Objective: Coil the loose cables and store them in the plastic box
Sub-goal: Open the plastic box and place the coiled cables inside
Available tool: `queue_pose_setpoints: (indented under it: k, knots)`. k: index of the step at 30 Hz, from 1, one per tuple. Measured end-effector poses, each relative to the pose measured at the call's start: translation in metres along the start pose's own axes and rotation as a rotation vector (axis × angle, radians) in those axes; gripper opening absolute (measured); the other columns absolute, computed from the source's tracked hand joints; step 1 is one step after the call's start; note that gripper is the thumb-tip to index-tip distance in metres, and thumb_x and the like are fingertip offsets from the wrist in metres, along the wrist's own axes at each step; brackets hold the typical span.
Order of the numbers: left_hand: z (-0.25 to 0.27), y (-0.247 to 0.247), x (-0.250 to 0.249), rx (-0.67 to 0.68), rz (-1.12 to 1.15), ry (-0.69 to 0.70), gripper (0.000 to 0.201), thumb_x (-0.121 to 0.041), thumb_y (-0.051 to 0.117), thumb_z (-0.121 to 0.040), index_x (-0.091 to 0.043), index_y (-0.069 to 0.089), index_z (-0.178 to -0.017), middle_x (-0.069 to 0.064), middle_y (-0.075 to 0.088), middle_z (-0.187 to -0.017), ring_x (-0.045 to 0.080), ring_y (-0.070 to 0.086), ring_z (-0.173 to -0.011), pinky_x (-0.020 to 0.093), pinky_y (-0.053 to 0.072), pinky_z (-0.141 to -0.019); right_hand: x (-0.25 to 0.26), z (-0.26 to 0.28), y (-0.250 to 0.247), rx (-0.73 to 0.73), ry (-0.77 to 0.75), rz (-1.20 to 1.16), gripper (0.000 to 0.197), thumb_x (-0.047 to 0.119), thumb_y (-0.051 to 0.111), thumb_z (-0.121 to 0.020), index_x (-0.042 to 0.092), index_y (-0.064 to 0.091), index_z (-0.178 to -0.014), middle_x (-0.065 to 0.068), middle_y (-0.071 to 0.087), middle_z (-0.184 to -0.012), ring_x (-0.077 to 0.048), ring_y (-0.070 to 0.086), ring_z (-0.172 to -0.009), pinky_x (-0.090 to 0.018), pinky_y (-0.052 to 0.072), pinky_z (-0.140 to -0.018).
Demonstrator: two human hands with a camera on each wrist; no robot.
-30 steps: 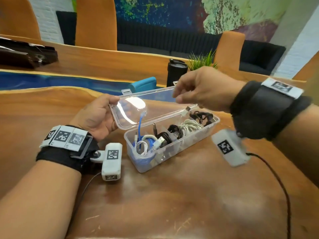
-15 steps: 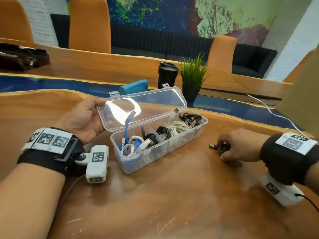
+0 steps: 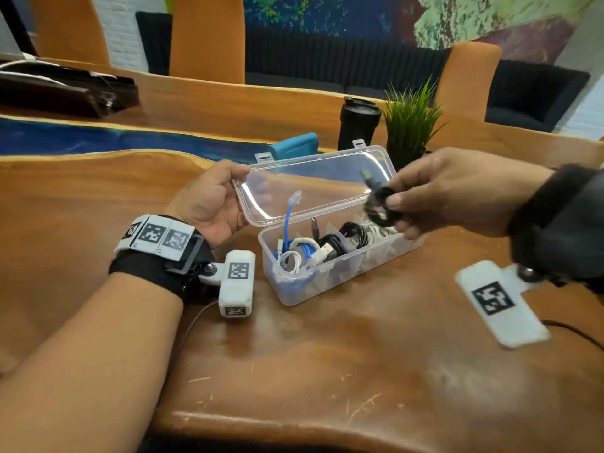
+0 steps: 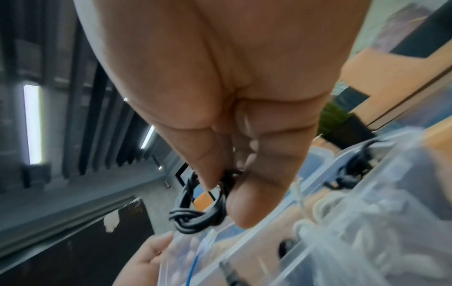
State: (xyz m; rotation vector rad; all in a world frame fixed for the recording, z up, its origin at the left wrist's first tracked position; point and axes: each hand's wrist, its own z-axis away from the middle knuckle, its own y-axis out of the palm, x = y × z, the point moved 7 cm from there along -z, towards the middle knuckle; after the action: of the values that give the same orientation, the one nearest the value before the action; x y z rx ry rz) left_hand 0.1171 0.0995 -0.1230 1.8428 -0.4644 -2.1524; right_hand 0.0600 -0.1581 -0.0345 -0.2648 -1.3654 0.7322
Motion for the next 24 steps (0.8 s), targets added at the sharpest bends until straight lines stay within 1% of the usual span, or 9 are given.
queue_pose_setpoints:
  k: [2, 5, 8, 12, 13, 15, 17, 20, 24]
  knots:
    - [-0.001, -0.002, 0.000, 0.000, -0.005, 0.005, 0.031, -0.026, 0.043, -0.099, -0.004, 0.065, -0.104, 0.000, 0.070, -0.067, 0.011, 0.066, -0.052, 0.022, 0.053, -0.046, 0.011, -0.014, 0.020, -0.024, -0.017, 0.157, 0.011, 0.008, 0.065, -0.090, 0.012, 0.074, -0.095, -0.008, 0.075, -0.079, -0.013, 0.066, -0.062, -0.022, 0.057, -0.055]
    - [-0.004, -0.004, 0.000, 0.010, -0.009, 0.011, 0.031, -0.027, 0.044, -0.099, -0.005, 0.066, -0.103, 0.001, 0.071, -0.070, 0.012, 0.066, -0.055, 0.024, 0.054, -0.047, 0.026, -0.033, 0.042, -0.093, -0.104, 0.510, 0.009, 0.022, 0.075, -0.084, 0.021, 0.074, -0.093, 0.002, 0.071, -0.071, -0.005, 0.062, -0.053, -0.018, 0.045, -0.046]
    - [-0.006, -0.004, 0.001, 0.017, -0.014, 0.003, 0.031, -0.027, 0.044, -0.098, -0.005, 0.067, -0.101, 0.002, 0.071, -0.071, 0.013, 0.067, -0.057, 0.024, 0.054, -0.047, 0.035, -0.040, 0.056, -0.120, -0.159, 0.758, 0.015, 0.027, 0.078, -0.080, 0.020, 0.072, -0.091, 0.005, 0.066, -0.079, -0.007, 0.057, -0.066, -0.019, 0.041, -0.051]
    - [-0.006, -0.004, 0.000, 0.025, -0.024, -0.001, 0.031, -0.027, 0.044, -0.098, -0.007, 0.068, -0.096, 0.002, 0.071, -0.072, 0.014, 0.068, -0.058, 0.023, 0.053, -0.046, 0.038, -0.042, 0.053, -0.155, -0.139, 0.884, 0.011, 0.023, 0.077, -0.079, 0.017, 0.071, -0.084, 0.003, 0.063, -0.075, -0.010, 0.055, -0.067, -0.022, 0.042, -0.053]
    - [-0.005, -0.004, 0.000, 0.022, -0.023, 0.004, 0.031, -0.026, 0.045, -0.098, -0.006, 0.068, -0.095, 0.003, 0.071, -0.073, 0.014, 0.069, -0.058, 0.023, 0.053, -0.045, 0.039, -0.042, 0.055, -0.149, -0.139, 0.906, 0.012, 0.024, 0.077, -0.079, 0.016, 0.071, -0.085, 0.002, 0.063, -0.075, -0.011, 0.056, -0.069, -0.024, 0.046, -0.055]
    - [-0.003, -0.002, -0.001, 0.013, -0.022, 0.017, 0.031, -0.025, 0.045, -0.098, -0.005, 0.069, -0.094, 0.004, 0.071, -0.074, 0.014, 0.069, -0.058, 0.022, 0.052, -0.045, 0.039, -0.044, 0.065, -0.121, -0.158, 0.961, 0.016, 0.027, 0.076, -0.079, 0.014, 0.072, -0.086, -0.002, 0.066, -0.079, -0.017, 0.061, -0.074, -0.030, 0.054, -0.065]
    - [-0.003, 0.000, -0.002, 0.020, -0.011, 0.029, 0.037, -0.024, 0.044, -0.099, -0.005, 0.074, -0.086, 0.004, 0.072, -0.070, 0.014, 0.069, -0.055, 0.022, 0.052, -0.043, 0.043, -0.043, 0.072, -0.132, -0.196, 1.032, 0.017, 0.028, 0.073, -0.080, 0.013, 0.071, -0.087, -0.004, 0.067, -0.084, -0.021, 0.062, -0.079, -0.035, 0.057, -0.072]
    - [-0.001, 0.001, -0.004, 0.032, -0.012, 0.044, 0.050, -0.023, 0.043, -0.100, -0.009, 0.079, -0.068, 0.004, 0.073, -0.068, 0.013, 0.069, -0.055, 0.021, 0.052, -0.043, 0.052, -0.040, 0.069, -0.203, -0.255, 1.096, 0.013, 0.025, 0.068, -0.082, 0.015, 0.069, -0.088, -0.003, 0.064, -0.082, -0.021, 0.060, -0.078, -0.034, 0.056, -0.070]
    - [0.001, 0.003, -0.004, 0.037, -0.013, 0.041, 0.053, -0.023, 0.041, -0.100, -0.009, 0.079, -0.066, 0.004, 0.074, -0.068, 0.013, 0.070, -0.055, 0.020, 0.052, -0.042, 0.049, -0.046, 0.081, -0.148, -0.228, 1.091, 0.013, 0.026, 0.071, -0.081, 0.015, 0.069, -0.086, -0.002, 0.062, -0.075, -0.019, 0.060, -0.072, -0.034, 0.057, -0.070]
